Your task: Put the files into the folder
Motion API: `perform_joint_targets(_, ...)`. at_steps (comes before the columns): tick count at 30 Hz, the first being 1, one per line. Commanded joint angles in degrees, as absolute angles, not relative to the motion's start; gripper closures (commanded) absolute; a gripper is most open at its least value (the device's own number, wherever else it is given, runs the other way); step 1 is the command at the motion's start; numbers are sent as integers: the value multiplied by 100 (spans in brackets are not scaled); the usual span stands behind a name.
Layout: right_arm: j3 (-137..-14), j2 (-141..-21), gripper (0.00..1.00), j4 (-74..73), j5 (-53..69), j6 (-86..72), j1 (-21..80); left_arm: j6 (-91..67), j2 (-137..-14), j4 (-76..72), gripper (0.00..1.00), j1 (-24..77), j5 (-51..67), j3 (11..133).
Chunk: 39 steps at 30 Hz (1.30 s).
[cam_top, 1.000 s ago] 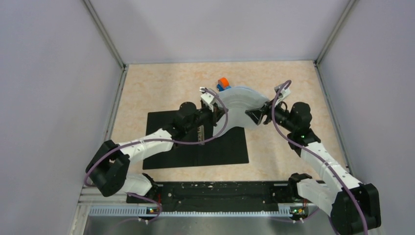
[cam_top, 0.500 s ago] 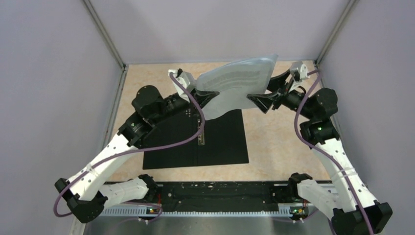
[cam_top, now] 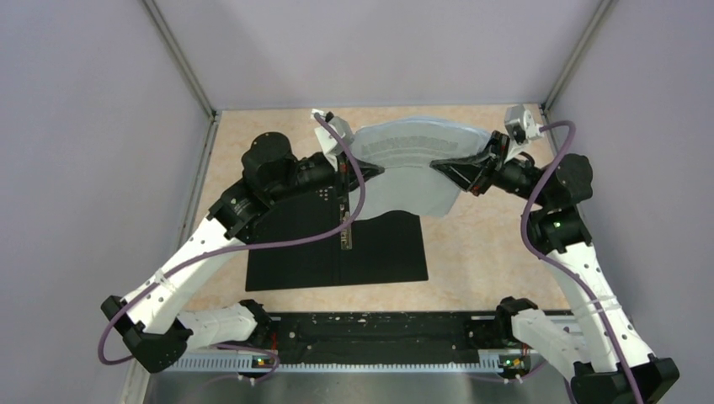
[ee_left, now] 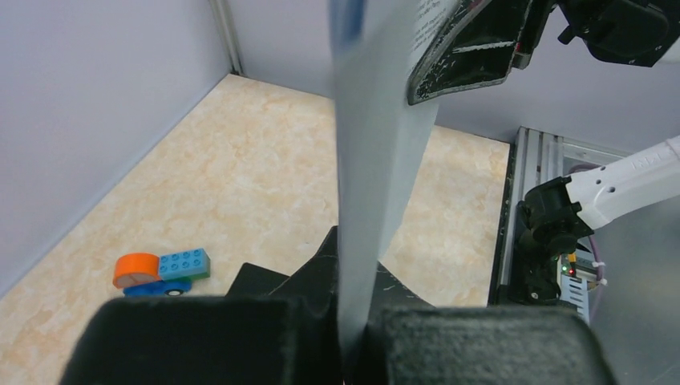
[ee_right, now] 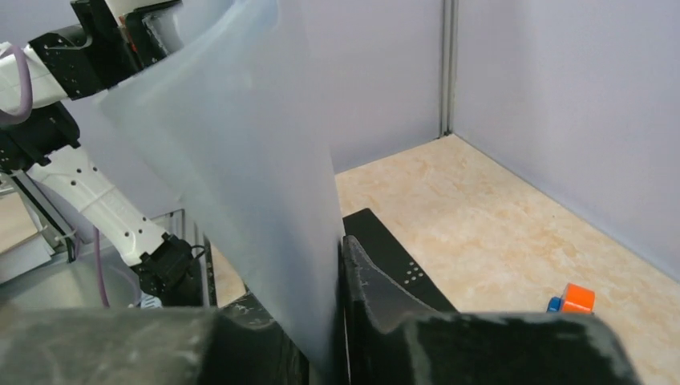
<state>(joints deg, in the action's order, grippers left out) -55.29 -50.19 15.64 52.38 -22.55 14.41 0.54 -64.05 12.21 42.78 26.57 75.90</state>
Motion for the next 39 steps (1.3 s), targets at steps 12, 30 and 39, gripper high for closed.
perform_joint_targets(12, -4815, -4758, 100, 2418, 4712, -1758, 1500, -96, -6141, -880, 30, 4128, 1962, 6083)
perform_joint_targets(30, -2687, -5891, 100, 5997, 4614, -958, 1503, 172, -7656, -4163, 32, 3438, 1941, 4658)
perform_joint_targets(39, -2204, -6335, 100, 6577, 4385, -864, 1500, 281, -8194, -4489, 30, 3277, 2037, 4700)
